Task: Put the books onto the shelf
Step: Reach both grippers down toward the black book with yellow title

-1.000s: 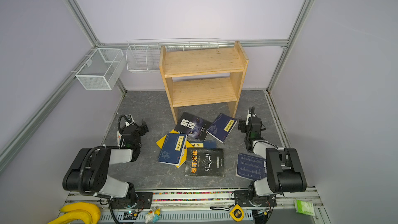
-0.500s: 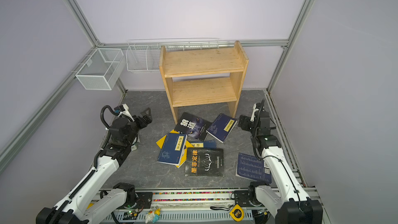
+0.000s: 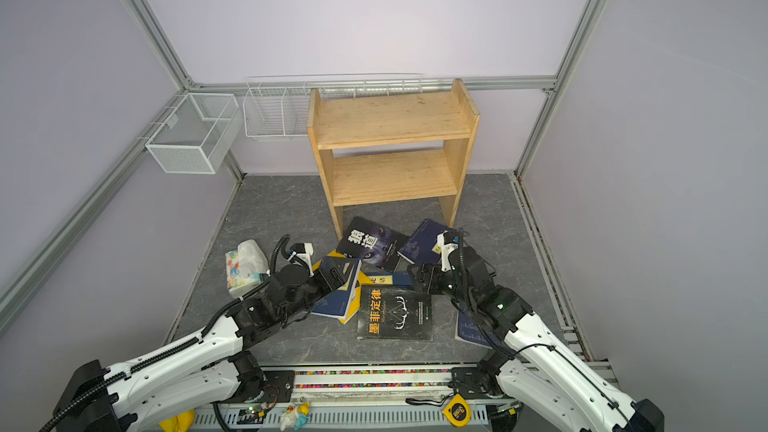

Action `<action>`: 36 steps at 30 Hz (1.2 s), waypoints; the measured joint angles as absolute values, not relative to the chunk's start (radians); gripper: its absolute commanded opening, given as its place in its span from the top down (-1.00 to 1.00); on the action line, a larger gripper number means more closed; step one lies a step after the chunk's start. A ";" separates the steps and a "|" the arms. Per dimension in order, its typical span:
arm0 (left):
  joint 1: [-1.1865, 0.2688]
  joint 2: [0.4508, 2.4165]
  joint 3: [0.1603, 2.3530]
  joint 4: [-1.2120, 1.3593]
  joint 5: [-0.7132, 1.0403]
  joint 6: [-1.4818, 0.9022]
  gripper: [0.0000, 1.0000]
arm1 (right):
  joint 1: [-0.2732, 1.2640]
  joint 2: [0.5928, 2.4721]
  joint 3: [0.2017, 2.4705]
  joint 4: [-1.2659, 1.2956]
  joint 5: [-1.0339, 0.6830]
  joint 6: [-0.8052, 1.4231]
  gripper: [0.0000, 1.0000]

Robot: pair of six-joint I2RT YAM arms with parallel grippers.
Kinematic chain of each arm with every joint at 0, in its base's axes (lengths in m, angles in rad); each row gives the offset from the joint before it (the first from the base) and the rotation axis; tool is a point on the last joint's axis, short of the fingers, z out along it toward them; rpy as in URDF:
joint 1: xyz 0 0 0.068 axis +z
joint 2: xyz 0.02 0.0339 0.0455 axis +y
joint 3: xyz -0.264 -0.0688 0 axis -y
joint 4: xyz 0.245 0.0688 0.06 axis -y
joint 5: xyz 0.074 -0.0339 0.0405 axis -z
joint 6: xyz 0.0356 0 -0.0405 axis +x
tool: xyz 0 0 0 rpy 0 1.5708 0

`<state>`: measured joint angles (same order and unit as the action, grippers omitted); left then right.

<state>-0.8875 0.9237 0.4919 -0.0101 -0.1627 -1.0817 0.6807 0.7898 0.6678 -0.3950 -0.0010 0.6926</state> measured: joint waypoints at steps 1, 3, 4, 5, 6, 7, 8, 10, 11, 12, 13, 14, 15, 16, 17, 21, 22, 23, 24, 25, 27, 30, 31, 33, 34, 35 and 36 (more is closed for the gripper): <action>-0.891 0.924 0.491 0.004 -0.164 -1.086 -0.99 | 0.717 0.797 0.668 -0.393 0.017 0.704 -0.77; -0.891 0.923 0.477 0.071 -0.165 -1.092 -0.99 | 0.751 0.813 0.668 -0.389 0.031 0.713 -0.77; -0.891 0.921 0.463 0.116 -0.168 -1.098 -1.00 | 0.756 0.823 0.669 -0.387 0.038 0.719 -0.77; -0.891 0.917 0.443 0.159 -0.168 -1.100 -1.00 | 0.757 0.834 0.672 -0.389 0.044 0.724 -0.77; -0.889 0.913 0.422 0.194 -0.167 -1.103 -0.99 | 0.757 0.844 0.676 -0.391 0.051 0.727 -0.77; -0.885 0.908 0.399 0.226 -0.165 -1.106 -1.00 | 0.757 0.855 0.683 -0.396 0.060 0.730 -0.77; -0.881 0.905 0.385 0.235 -0.160 -1.108 -0.96 | 0.757 0.867 0.690 -0.408 0.067 0.733 -0.77; -0.873 0.904 0.381 0.225 -0.149 -1.110 -0.90 | 0.757 0.895 0.712 -0.461 0.091 0.742 -0.77; -0.869 0.903 0.385 0.209 -0.138 -1.105 -0.89 | 0.756 0.914 0.727 -0.501 0.108 0.746 -0.77; -0.867 0.903 0.393 0.192 -0.121 -1.105 -0.89 | 0.756 0.931 0.736 -0.536 0.122 0.749 -0.77; -0.867 0.905 0.403 0.170 -0.097 -1.097 -0.89 | 0.756 0.950 0.741 -0.572 0.139 0.751 -0.77; -0.867 0.909 0.418 0.144 -0.071 -1.086 -0.89 | 0.756 0.964 0.740 -0.605 0.148 0.752 -0.77; -0.867 0.918 0.434 0.122 -0.046 -1.080 -0.90 | 0.756 0.972 0.735 -0.628 0.154 0.752 -0.78; -0.870 0.932 0.453 0.099 -0.024 -1.072 -0.91 | 0.756 0.974 0.721 -0.645 0.157 0.751 -0.77; -0.878 0.950 0.471 0.077 -0.005 -1.064 -0.91 | 0.756 0.971 0.705 -0.656 0.157 0.751 -0.77; -0.961 1.026 0.507 0.017 0.032 -1.044 -0.91 | 0.755 0.925 0.607 -0.651 0.133 0.751 -0.77; -0.987 1.048 0.508 0.008 0.035 -1.042 -0.91 | 0.755 0.905 0.572 -0.645 0.125 0.752 -0.78; -1.012 1.071 0.509 -0.004 0.035 -1.042 -0.91 | 0.755 0.886 0.540 -0.637 0.113 0.752 -0.77; -1.029 1.089 0.509 -0.014 0.035 -1.042 -0.91 | 0.754 0.871 0.516 -0.631 0.105 0.752 -0.77; -1.050 1.113 0.509 -0.024 0.034 -1.042 -0.91 | 0.754 0.856 0.487 -0.619 0.094 0.753 -0.77; -1.087 1.153 0.509 -0.039 0.023 -1.043 -0.91 | 0.754 0.838 0.447 -0.594 0.076 0.752 -0.77; -1.130 1.205 0.509 -0.054 0.001 -1.046 -0.91 | 0.754 0.834 0.413 -0.548 0.053 0.748 -0.77; -1.138 1.220 0.509 -0.059 -0.004 -1.046 -0.91 | 0.753 0.838 0.408 -0.535 0.046 0.747 -0.77; -1.141 1.250 0.509 -0.058 -0.011 -1.046 -0.90 | 0.752 0.854 0.404 -0.507 0.031 0.739 -0.78; -1.141 1.265 0.509 -0.057 -0.012 -1.046 -0.91 | 0.751 0.868 0.403 -0.487 0.021 0.736 -0.79; -1.141 1.282 0.509 -0.054 -0.014 -1.046 -0.91 | 0.750 0.884 0.402 -0.468 0.010 0.731 -0.81; -1.141 1.298 0.509 -0.051 -0.014 -1.045 -0.91 | 0.749 0.899 0.400 -0.450 0.001 0.729 -0.81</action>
